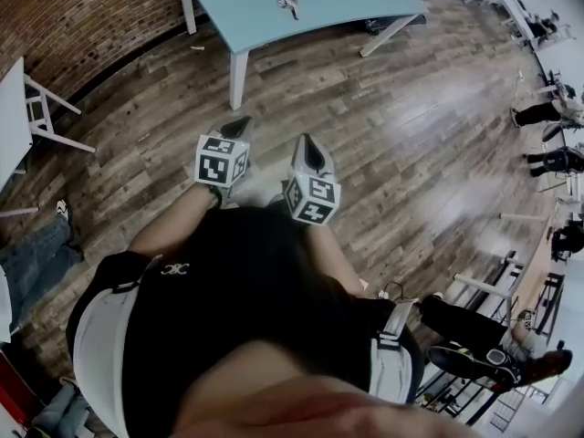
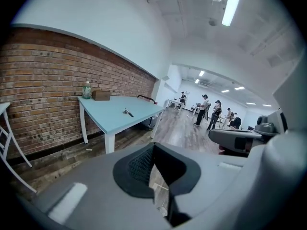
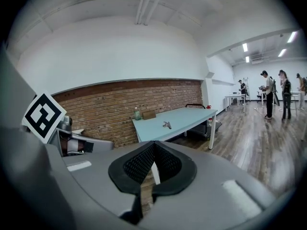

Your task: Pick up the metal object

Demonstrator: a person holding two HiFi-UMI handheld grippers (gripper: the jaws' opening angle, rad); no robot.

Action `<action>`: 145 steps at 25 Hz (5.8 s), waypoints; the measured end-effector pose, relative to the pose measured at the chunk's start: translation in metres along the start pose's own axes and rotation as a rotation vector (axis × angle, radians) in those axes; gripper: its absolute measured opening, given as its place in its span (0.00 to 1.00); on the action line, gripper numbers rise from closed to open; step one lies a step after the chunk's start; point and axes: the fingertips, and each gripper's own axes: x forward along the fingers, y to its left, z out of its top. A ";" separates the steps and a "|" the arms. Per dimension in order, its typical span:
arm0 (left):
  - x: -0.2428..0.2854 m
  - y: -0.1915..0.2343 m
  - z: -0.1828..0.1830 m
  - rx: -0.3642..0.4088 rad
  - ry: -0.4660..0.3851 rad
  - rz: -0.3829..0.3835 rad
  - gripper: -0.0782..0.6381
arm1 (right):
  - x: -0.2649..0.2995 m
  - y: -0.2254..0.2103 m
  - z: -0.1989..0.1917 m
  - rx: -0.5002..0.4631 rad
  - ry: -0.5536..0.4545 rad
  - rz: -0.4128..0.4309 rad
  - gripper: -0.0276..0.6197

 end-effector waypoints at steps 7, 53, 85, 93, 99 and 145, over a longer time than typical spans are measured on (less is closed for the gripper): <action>0.011 0.004 0.006 0.009 0.007 -0.006 0.11 | 0.012 -0.005 0.004 0.016 -0.007 -0.014 0.06; 0.247 0.007 0.134 0.009 0.075 0.180 0.11 | 0.228 -0.193 0.102 0.095 0.007 0.099 0.07; 0.435 0.167 0.203 -0.143 0.175 0.180 0.23 | 0.443 -0.192 0.176 -0.081 0.137 0.073 0.06; 0.461 0.208 0.170 -0.202 0.302 0.228 0.29 | 0.471 -0.185 0.179 -0.101 0.161 0.081 0.07; 0.474 0.217 0.164 -0.293 0.333 0.224 0.29 | 0.482 -0.201 0.183 -0.097 0.159 0.079 0.07; 0.430 0.141 0.371 -0.052 -0.145 0.391 0.11 | 0.526 -0.217 0.263 -0.060 -0.035 0.354 0.06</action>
